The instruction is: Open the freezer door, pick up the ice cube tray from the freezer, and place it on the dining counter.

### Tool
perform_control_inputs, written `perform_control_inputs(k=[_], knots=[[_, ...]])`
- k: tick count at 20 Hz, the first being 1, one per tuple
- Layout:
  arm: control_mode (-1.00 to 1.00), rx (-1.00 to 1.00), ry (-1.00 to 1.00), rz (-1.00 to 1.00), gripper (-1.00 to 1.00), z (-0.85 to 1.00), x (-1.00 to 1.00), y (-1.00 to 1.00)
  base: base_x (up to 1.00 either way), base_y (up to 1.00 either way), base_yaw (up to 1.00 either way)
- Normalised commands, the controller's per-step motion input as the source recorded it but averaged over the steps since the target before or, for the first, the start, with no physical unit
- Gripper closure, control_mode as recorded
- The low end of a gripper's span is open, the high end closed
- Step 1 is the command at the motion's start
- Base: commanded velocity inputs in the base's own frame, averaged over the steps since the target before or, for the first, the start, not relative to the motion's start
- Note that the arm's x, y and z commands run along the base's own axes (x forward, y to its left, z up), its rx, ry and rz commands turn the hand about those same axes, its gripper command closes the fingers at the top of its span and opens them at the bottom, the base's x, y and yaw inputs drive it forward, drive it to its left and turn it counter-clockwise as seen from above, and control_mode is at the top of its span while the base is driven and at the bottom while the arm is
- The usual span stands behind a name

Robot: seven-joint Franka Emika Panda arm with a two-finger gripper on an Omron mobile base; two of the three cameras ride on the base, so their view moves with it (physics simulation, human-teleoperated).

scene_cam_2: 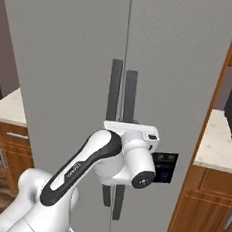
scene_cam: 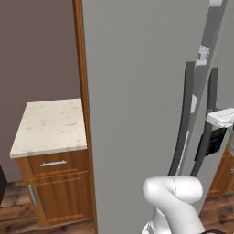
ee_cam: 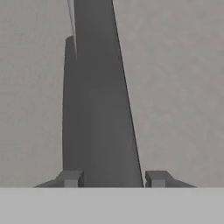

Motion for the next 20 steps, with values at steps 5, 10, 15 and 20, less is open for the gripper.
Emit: perform_control_inputs(k=[5, 10, 15, 20], knots=[[-1.0, 0.0, 0.0, -0.08, 1.0, 0.09, -0.78, -0.31, 0.0, 0.0, 0.0], [-1.0, 0.0, 0.0, -0.1, 1.0, 0.08, -0.81, -0.37, 0.0, 0.0, 0.0], [-1.0, 0.0, 0.0, -0.09, 1.0, 0.03, -0.6, -0.25, 0.0, 0.0, 0.0], [-1.0, 0.0, 0.0, -0.01, 1.0, 0.0, -0.11, -0.01, 0.0, 0.0, 0.0]])
